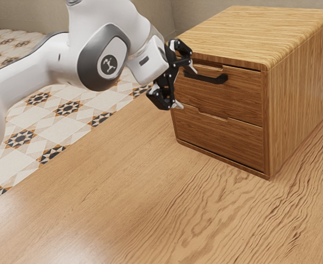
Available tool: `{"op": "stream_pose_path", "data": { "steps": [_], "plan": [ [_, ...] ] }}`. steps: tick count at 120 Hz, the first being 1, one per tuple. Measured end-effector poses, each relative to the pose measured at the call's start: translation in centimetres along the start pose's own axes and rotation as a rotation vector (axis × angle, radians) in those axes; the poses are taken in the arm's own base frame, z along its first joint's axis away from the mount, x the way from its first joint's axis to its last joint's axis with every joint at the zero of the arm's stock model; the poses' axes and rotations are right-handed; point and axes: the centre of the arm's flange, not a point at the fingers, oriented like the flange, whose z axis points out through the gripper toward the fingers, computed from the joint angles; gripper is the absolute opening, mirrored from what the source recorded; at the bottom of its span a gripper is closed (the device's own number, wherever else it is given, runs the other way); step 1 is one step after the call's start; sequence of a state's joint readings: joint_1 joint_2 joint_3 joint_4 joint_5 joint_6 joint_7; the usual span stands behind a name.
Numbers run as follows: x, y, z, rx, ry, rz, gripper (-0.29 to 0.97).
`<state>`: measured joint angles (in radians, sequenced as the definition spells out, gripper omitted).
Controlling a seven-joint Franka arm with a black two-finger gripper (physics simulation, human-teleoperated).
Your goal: Pull the drawer handle with one arm to open the drawer
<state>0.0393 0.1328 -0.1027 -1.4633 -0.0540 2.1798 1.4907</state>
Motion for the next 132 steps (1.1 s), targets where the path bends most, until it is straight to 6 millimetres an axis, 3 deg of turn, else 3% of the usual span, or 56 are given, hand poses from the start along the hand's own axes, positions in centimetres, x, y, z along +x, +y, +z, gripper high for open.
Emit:
{"op": "stream_pose_path", "data": {
  "steps": [45,61,75,83,111,132],
  "plan": [
    [-0.8,-1.9,1.6,0.010,0.001,-0.004,0.68],
    [-0.9,-1.9,3.2,-0.009,0.002,-0.003,0.68],
    [-0.8,-1.8,4.1,-0.019,0.004,-0.003,0.79],
    [-0.8,-1.8,4.2,-0.021,0.005,-0.002,0.69],
    [-0.4,-1.9,3.9,-0.017,0.008,0.005,0.67],
    [-0.3,-1.8,3.3,-0.014,0.007,0.007,0.57]
  ]
}}
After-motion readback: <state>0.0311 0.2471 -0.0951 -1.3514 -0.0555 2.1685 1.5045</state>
